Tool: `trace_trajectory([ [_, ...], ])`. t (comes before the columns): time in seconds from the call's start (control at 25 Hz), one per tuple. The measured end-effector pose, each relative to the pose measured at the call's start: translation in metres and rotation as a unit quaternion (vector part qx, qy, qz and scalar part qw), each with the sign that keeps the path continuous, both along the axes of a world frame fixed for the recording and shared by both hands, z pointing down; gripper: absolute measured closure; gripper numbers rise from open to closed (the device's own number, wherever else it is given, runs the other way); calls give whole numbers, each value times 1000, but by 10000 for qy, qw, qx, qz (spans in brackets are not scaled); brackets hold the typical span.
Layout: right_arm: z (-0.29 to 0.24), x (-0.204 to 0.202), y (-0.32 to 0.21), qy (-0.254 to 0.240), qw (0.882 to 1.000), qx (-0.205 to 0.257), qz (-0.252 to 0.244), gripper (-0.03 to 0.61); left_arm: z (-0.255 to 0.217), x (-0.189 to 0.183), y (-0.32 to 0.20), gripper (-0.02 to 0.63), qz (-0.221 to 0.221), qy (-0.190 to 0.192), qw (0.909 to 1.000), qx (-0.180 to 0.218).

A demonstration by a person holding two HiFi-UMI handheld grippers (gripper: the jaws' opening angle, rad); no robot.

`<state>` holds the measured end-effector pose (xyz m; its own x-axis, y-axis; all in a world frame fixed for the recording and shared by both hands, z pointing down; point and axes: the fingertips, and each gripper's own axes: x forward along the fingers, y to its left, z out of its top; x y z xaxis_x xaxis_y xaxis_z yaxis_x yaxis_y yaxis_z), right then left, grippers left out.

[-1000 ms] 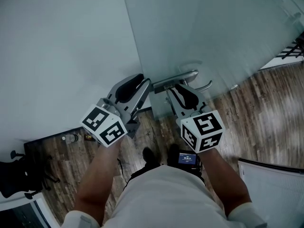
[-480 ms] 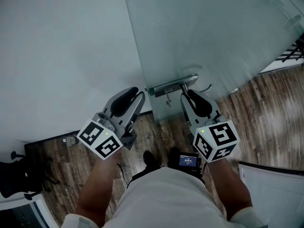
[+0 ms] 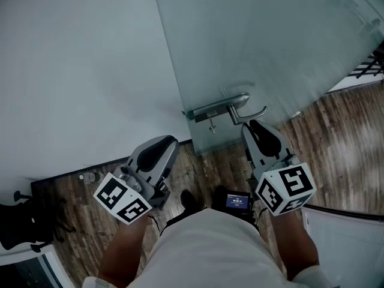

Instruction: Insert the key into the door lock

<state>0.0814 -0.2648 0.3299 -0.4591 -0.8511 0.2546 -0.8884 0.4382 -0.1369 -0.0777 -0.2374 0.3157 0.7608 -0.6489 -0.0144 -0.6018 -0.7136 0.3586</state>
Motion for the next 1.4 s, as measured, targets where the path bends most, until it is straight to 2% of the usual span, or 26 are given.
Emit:
trace_trajectory([
  [0.6,-2,7,44,-20,9997,-106,-196,546,21,21,60,592,537,-119,9974,-458],
  [0.88,1,9,63,-126,9994,-270,-184,567,24,17,70,592,334,-311,9968,-660],
  [1.4,10,15,73,-391,9972,-601,-199,568,33,14,83,598,270,-202,9948,-958],
])
